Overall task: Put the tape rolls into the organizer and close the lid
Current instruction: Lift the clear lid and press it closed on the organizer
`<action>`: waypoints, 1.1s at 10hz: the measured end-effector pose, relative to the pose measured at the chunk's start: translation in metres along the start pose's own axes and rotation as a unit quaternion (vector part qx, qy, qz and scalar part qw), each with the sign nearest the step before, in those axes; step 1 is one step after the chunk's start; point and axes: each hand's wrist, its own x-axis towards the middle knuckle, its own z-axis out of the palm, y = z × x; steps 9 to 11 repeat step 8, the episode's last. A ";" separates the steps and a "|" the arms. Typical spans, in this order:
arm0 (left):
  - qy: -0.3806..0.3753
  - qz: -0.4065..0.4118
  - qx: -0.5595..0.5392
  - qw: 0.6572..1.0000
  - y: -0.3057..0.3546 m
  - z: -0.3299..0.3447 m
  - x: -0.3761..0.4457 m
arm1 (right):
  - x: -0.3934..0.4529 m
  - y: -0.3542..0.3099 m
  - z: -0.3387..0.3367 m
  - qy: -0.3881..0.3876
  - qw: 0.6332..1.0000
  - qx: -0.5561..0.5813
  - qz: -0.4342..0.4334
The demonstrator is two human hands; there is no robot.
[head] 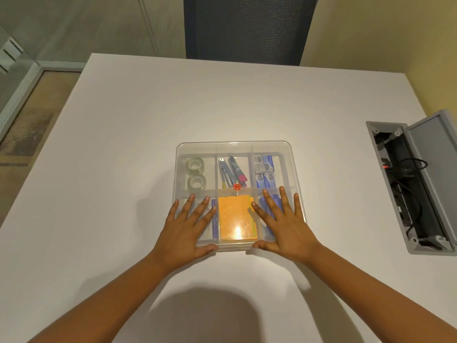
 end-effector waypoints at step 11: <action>0.098 -0.044 -0.042 0.993 0.003 -0.048 0.003 | -0.012 -0.003 -0.037 0.088 0.992 0.046 0.074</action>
